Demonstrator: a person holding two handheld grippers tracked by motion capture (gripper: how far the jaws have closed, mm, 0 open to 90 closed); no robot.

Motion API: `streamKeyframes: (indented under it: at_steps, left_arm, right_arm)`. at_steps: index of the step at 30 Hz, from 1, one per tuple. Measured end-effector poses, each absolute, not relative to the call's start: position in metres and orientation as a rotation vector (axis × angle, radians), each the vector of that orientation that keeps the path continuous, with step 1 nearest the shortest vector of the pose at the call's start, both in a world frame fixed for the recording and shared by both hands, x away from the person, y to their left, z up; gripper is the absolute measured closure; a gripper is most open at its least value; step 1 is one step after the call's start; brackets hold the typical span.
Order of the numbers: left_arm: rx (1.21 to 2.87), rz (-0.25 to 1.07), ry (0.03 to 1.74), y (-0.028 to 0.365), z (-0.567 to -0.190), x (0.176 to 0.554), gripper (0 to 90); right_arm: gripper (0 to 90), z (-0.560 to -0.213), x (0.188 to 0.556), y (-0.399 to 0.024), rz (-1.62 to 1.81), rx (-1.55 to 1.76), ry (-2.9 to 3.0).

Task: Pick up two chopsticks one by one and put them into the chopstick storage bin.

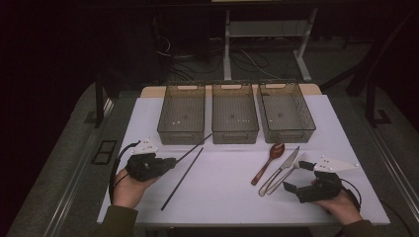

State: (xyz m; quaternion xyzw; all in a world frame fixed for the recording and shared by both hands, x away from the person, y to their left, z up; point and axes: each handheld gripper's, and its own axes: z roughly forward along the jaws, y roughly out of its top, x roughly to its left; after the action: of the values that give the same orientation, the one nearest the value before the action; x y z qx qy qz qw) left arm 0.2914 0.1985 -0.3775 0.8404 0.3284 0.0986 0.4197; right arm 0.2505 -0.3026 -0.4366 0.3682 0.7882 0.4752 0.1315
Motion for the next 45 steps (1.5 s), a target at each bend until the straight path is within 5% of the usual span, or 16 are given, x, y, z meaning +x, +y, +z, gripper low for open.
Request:
streamKeyframes:
  at_steps: [26, 45]
  left_arm:
    - [2.056, 0.338, 0.854, 0.192, -0.340, 0.347, 85.1]
    - [2.031, 0.423, 0.935, 0.179, -0.328, 0.423, 85.1]
  right_arm:
    - [0.1, -0.435, 0.252, -0.304, 1.400, 1.094, 2.258]
    - [0.1, -0.435, 0.251, -0.306, 1.400, 1.109, 2.249]
